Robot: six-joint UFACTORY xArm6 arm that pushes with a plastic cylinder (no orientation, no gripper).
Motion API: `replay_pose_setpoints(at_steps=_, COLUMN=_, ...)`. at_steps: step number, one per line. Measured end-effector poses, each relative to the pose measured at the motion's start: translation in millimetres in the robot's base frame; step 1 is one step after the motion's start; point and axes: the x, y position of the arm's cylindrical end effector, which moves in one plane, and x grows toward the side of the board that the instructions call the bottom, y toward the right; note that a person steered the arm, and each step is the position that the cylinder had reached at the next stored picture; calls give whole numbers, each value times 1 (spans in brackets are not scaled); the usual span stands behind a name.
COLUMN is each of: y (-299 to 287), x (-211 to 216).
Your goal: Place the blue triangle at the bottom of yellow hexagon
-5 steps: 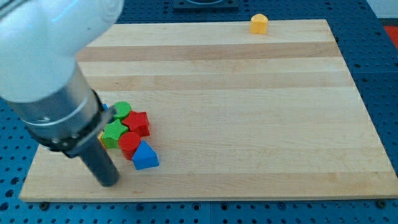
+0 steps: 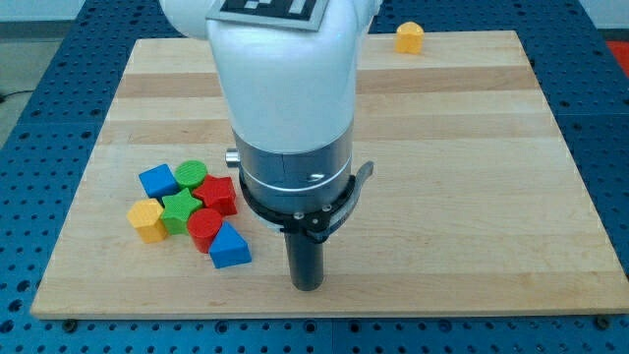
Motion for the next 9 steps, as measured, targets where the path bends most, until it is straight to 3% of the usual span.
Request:
replay_pose_setpoints(at_steps=1, y=37, x=-40)
replay_pose_setpoints(at_steps=2, y=37, x=-62)
replay_pose_setpoints(at_steps=3, y=-44, x=-50)
replay_pose_setpoints(at_steps=4, y=-67, x=-14)
replay_pose_setpoints(at_steps=6, y=-145, x=-9)
replay_pose_setpoints(at_steps=7, y=-152, x=20)
replay_pose_setpoints(at_steps=9, y=-229, x=-3)
